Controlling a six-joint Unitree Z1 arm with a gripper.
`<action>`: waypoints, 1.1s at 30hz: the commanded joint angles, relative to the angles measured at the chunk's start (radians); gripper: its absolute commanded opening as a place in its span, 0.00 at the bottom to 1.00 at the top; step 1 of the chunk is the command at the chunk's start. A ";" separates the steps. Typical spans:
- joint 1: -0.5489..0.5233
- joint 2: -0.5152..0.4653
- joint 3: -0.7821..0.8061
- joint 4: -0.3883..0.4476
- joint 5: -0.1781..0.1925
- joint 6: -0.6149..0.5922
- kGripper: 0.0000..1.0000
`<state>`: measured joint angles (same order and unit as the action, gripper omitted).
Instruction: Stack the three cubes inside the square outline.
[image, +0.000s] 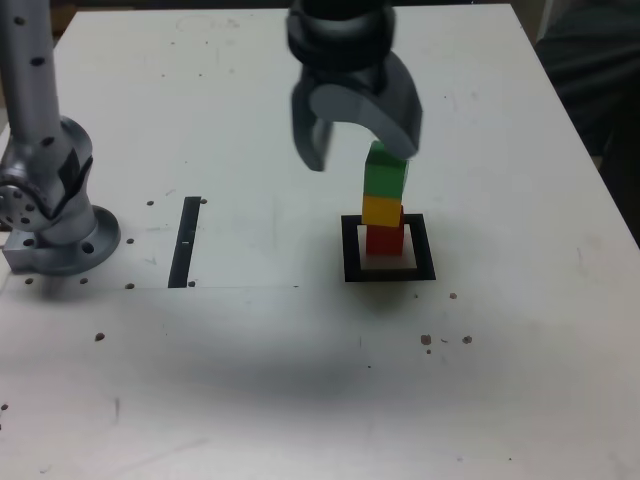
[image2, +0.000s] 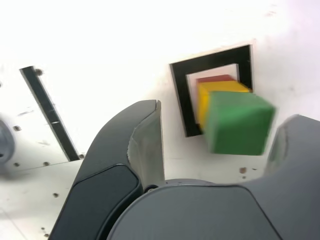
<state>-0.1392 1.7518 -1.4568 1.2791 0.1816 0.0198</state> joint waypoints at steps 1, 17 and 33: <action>0.001 -0.043 0.043 0.000 0.006 -0.020 0.99; 0.001 -0.246 0.436 -0.109 -0.049 -0.133 1.00; 0.002 -0.317 0.694 -0.255 -0.118 -0.166 1.00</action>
<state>-0.1392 1.4406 -0.7724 1.0312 0.0675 -0.1436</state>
